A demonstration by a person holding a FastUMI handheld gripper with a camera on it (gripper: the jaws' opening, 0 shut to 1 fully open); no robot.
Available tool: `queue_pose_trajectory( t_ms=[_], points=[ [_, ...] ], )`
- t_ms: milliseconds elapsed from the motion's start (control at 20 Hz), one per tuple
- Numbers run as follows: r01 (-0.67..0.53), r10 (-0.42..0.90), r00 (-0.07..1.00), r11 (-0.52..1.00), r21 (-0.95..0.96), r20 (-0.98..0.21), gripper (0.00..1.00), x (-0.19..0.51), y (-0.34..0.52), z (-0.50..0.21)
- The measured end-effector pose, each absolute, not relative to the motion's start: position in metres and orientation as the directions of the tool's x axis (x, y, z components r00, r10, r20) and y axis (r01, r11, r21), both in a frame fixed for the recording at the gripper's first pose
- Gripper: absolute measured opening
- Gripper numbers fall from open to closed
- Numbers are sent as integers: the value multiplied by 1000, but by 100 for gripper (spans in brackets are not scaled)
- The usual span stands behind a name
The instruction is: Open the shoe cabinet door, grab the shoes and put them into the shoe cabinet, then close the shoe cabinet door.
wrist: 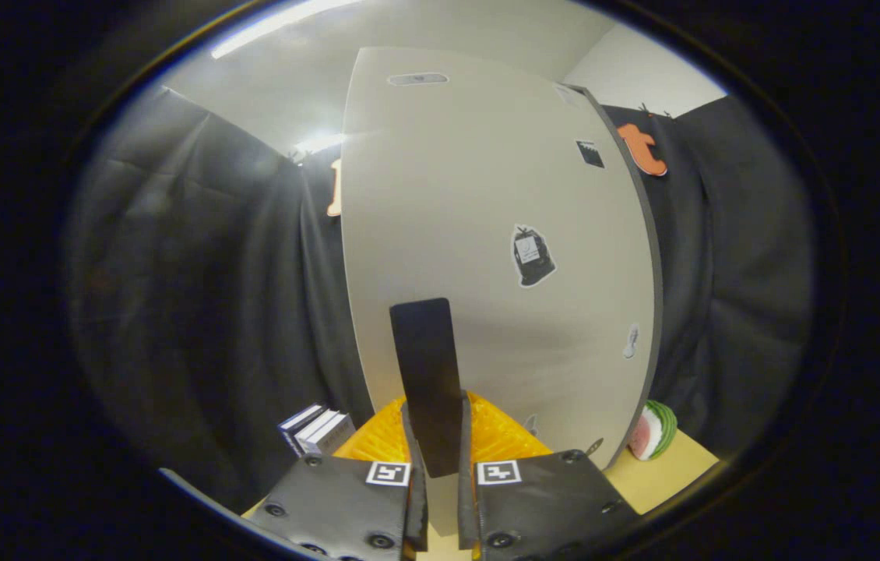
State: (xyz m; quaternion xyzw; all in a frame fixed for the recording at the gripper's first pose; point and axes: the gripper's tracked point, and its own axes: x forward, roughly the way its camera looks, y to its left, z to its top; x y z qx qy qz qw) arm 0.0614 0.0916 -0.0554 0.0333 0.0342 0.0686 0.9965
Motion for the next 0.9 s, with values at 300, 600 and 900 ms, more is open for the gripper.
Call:
queue_pose_trajectory(
  t_ms=[300, 600, 900],
  points=[
    [-258, 262, 961, 965, 53, -86, 17, 25, 58, -51],
    [-262, 264, 961, 964, 42, -79, 16, -12, 1, -43],
    [-209, 207, 976, 977, -32, -63, 15, -37, -42, -36]
  ],
)
